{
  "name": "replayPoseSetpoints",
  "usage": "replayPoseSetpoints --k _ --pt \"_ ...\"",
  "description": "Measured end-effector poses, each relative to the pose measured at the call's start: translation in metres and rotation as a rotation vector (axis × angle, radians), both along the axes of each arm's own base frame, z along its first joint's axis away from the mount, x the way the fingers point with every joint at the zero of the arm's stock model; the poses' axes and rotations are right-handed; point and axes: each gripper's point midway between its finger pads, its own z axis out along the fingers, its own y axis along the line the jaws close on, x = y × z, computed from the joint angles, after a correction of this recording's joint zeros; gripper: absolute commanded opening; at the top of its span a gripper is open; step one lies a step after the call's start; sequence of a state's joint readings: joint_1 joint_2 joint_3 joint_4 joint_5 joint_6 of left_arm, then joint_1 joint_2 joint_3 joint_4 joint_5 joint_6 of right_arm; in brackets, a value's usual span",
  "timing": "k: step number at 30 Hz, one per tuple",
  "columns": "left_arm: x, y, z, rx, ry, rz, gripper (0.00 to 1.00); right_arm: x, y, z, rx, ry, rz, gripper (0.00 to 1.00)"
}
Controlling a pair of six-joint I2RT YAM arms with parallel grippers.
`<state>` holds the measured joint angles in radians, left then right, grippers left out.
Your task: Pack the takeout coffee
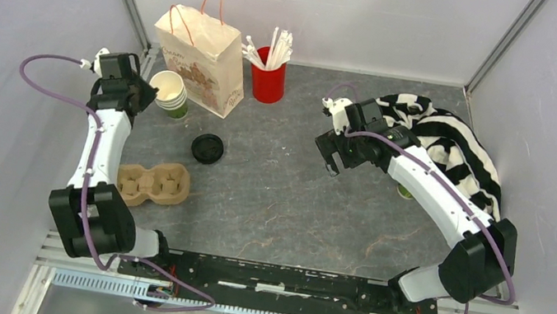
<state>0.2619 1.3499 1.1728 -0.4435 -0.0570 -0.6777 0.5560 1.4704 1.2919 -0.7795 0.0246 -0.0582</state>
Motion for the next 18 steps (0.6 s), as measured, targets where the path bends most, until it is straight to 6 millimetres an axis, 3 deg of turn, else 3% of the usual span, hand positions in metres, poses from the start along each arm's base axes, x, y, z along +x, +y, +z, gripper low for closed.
replayPoseSetpoints --k 18 --pt "0.002 -0.017 -0.004 -0.07 0.048 -0.012 0.02 -0.001 -0.001 0.001 0.002 -0.008 0.0 0.98"
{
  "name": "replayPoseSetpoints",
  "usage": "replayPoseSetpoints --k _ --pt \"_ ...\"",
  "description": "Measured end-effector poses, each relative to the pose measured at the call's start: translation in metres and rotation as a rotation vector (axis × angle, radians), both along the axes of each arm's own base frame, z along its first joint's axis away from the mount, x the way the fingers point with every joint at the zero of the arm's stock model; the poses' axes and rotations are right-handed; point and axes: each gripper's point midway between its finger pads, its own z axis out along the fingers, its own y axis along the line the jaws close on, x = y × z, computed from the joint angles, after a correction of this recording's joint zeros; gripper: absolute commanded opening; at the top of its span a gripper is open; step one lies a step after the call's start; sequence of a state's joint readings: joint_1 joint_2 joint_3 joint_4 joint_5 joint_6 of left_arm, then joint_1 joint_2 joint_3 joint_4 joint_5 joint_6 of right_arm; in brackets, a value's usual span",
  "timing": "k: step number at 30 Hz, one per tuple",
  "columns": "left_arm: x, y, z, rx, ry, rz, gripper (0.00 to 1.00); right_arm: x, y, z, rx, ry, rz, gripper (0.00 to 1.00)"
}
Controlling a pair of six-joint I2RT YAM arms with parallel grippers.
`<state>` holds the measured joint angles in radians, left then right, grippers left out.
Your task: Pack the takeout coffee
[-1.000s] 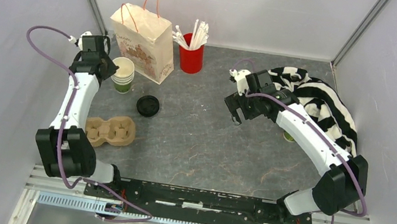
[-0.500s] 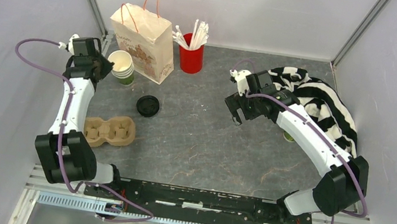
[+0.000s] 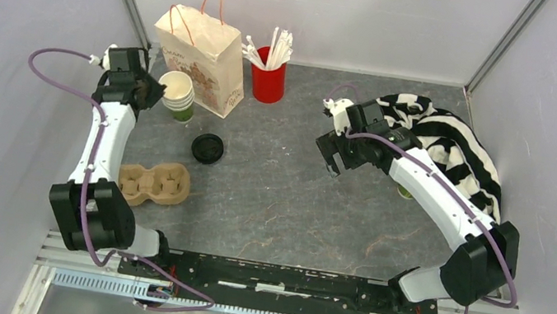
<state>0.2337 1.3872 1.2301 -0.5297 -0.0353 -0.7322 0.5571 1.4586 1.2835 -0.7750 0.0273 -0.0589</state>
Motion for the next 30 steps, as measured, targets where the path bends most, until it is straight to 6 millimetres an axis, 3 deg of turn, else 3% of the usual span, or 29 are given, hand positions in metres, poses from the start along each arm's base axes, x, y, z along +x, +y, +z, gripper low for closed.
replayPoseSetpoints --k 4,11,21,28,30 --pt "0.011 -0.013 0.014 -0.022 -0.02 -0.049 0.02 -0.003 0.002 0.0 0.003 0.002 0.011 0.98" --pt "0.004 -0.015 0.005 -0.026 0.013 -0.049 0.02 -0.005 0.005 0.002 0.001 -0.008 0.025 0.98" --pt "0.001 -0.024 0.013 -0.002 -0.003 -0.056 0.02 -0.006 0.008 0.004 0.001 -0.017 0.038 0.98" --pt "-0.006 -0.026 0.009 -0.003 0.025 -0.054 0.02 -0.009 0.01 0.003 -0.001 -0.015 0.05 0.98" --pt "-0.009 -0.022 -0.005 -0.035 0.029 -0.054 0.02 -0.01 0.011 0.003 0.001 -0.013 0.056 0.98"
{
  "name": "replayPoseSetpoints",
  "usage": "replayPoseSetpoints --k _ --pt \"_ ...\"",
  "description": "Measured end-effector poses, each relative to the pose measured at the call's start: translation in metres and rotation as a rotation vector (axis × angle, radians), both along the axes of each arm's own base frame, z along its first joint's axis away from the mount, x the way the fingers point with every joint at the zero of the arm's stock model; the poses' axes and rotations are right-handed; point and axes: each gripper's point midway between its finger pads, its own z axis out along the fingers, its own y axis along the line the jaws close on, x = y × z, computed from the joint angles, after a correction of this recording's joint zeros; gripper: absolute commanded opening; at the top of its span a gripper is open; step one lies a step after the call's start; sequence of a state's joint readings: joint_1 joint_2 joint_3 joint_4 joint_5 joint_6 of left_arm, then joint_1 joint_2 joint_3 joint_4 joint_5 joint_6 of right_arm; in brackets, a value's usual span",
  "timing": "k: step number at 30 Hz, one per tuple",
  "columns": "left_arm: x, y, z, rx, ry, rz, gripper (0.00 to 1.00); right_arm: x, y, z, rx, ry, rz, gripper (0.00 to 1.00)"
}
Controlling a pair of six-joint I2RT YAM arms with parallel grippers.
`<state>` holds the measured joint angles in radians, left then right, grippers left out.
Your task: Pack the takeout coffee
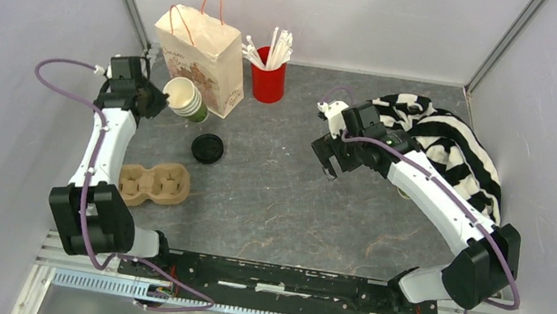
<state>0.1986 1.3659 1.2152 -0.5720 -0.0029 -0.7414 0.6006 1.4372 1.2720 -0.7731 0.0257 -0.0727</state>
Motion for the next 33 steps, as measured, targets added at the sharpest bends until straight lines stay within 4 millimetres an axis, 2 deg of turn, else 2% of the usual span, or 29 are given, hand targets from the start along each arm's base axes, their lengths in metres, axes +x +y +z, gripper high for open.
replayPoseSetpoints --k 4,7,10,14,17,21,25,28,31,33 --pt "-0.015 0.002 -0.035 -0.056 0.06 0.018 0.02 0.001 0.006 0.004 0.014 0.013 0.009 0.98" --pt "-0.013 -0.001 -0.033 -0.069 0.049 0.001 0.02 0.014 0.028 0.016 0.07 0.035 0.025 0.98" --pt "-0.011 -0.004 -0.029 -0.07 0.047 -0.009 0.02 0.04 0.07 0.033 0.195 0.057 0.039 0.98" --pt "-0.003 -0.006 -0.016 -0.064 0.019 -0.021 0.02 0.078 0.151 0.049 0.483 0.13 0.061 0.98" --pt "0.005 -0.009 -0.005 -0.057 -0.003 -0.031 0.02 0.097 0.206 0.041 0.723 0.222 0.02 0.98" --pt "0.011 -0.014 0.002 -0.053 -0.021 -0.049 0.02 0.113 0.265 0.017 0.932 0.337 -0.047 0.98" --pt "0.011 -0.016 -0.001 -0.054 -0.017 -0.054 0.02 0.11 0.309 -0.002 1.046 0.42 -0.085 0.98" --pt "0.009 -0.017 -0.004 -0.055 -0.009 -0.054 0.02 0.101 0.33 -0.003 1.114 0.462 -0.103 0.97" --pt "0.008 -0.017 -0.006 -0.056 -0.004 -0.054 0.02 0.092 0.343 0.008 1.175 0.474 -0.096 0.83" --pt "0.007 -0.017 -0.01 -0.058 0.005 -0.054 0.02 0.09 0.347 0.013 1.198 0.473 -0.093 0.79"
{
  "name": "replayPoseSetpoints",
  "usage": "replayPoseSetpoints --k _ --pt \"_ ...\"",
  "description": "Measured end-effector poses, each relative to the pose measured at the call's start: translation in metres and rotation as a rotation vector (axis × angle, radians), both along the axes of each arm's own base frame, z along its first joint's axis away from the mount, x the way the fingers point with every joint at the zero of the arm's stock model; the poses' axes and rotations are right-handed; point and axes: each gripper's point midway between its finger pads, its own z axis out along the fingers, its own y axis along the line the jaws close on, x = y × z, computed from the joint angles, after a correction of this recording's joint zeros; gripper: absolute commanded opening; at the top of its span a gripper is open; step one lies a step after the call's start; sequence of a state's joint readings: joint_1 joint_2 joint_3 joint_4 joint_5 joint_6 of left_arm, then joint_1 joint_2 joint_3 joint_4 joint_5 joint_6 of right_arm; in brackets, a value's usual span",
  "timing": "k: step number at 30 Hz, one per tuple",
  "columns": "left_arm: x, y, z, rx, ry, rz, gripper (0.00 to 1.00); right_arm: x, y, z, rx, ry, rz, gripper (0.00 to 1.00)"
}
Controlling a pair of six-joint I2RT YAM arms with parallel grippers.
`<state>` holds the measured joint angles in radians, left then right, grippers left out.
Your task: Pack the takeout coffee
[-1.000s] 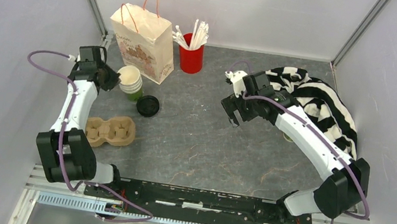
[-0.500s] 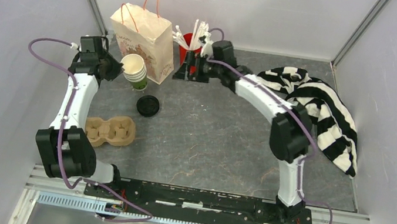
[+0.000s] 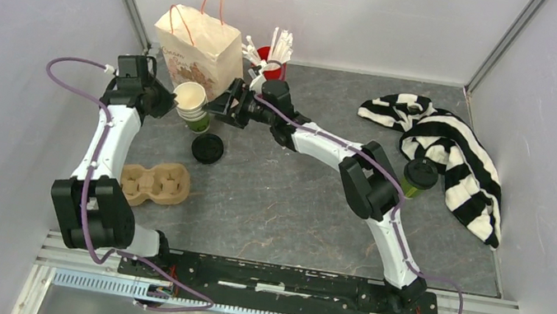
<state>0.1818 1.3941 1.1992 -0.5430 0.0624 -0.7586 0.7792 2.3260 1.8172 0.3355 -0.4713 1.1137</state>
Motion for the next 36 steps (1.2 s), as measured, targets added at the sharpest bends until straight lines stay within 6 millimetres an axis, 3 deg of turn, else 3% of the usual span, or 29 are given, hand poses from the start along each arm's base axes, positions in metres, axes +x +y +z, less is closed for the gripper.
replayPoseSetpoints --k 7,17,22,36 --pt "-0.004 -0.001 -0.01 -0.007 0.024 -0.002 0.02 0.01 -0.001 0.007 0.044 0.017 -0.036 0.67" --pt "-0.004 -0.005 -0.009 -0.022 0.021 -0.019 0.02 0.017 0.002 -0.031 0.019 0.086 -0.054 0.63" --pt "-0.004 -0.006 -0.009 -0.025 0.021 -0.022 0.02 0.022 0.008 -0.046 0.01 0.105 -0.054 0.68" --pt "-0.004 -0.007 -0.009 -0.028 0.02 -0.025 0.02 0.024 0.011 -0.037 0.047 0.105 -0.056 0.81"
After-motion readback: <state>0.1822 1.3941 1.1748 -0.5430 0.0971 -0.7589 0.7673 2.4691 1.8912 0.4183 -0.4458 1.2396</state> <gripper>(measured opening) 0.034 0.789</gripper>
